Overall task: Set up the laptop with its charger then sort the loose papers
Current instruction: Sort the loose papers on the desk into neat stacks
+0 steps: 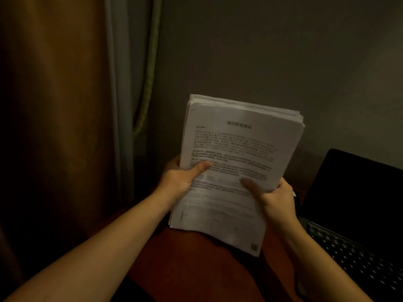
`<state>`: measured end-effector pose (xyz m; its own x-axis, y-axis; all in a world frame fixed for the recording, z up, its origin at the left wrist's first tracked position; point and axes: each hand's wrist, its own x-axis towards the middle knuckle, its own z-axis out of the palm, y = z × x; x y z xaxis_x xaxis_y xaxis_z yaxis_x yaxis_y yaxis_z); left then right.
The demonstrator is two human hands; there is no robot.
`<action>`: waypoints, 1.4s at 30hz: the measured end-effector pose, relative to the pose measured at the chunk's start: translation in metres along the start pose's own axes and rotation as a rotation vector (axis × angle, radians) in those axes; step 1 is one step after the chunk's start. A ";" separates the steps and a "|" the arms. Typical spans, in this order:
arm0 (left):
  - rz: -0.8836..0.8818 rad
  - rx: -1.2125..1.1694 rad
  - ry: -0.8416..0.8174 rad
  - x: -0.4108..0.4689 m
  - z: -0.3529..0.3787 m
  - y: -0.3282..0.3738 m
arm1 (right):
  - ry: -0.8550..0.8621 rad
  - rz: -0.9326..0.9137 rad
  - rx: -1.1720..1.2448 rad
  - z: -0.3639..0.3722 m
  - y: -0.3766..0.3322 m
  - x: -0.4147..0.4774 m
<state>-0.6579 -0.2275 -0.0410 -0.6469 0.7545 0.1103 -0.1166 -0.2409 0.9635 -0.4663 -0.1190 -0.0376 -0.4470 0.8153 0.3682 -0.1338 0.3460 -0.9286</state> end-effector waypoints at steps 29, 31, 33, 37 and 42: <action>-0.033 0.061 -0.122 0.030 -0.070 0.011 | -0.410 0.131 -0.649 -0.049 -0.092 0.047; -0.022 0.045 -0.117 0.031 -0.069 0.008 | -0.207 0.123 -0.291 -0.054 -0.061 0.024; -0.012 0.031 -0.117 0.032 -0.068 0.004 | -0.116 0.171 -0.062 -0.048 -0.028 0.004; 0.035 -0.007 -0.088 0.029 -0.061 0.000 | -0.036 0.148 0.046 -0.026 0.011 -0.018; 0.115 0.014 -0.170 0.014 -0.038 0.002 | 0.091 0.095 0.097 -0.018 0.006 -0.025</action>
<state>-0.6960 -0.2402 -0.0467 -0.5185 0.8150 0.2585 -0.0377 -0.3238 0.9454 -0.4403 -0.1288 -0.0512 -0.3807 0.8823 0.2767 -0.1810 0.2224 -0.9580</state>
